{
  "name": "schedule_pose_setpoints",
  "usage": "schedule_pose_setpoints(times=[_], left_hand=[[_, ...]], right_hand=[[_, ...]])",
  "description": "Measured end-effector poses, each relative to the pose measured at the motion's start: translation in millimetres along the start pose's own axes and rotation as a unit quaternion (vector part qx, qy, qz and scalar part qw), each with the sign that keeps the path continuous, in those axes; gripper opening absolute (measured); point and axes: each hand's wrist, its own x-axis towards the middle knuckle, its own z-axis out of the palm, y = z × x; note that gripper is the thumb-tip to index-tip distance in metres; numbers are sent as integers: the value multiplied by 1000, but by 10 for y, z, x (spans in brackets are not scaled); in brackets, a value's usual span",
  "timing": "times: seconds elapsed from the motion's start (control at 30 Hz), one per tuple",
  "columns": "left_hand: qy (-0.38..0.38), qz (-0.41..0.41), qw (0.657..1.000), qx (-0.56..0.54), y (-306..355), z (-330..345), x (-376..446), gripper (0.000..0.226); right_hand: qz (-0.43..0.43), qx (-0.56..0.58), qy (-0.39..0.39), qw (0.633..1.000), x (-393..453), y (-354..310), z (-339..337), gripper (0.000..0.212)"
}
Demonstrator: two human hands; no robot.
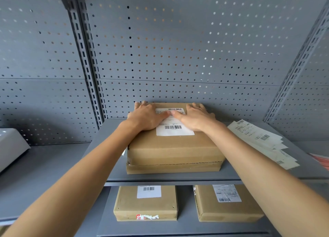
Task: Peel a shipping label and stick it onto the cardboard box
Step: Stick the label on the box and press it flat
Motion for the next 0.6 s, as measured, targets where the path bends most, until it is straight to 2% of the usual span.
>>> schedule_pose_setpoints(times=[0.6], left_hand=[[-17, 15, 1000, -3, -73, 15, 51, 54]], right_hand=[[-18, 4, -19, 1000, 42, 100, -28, 66]])
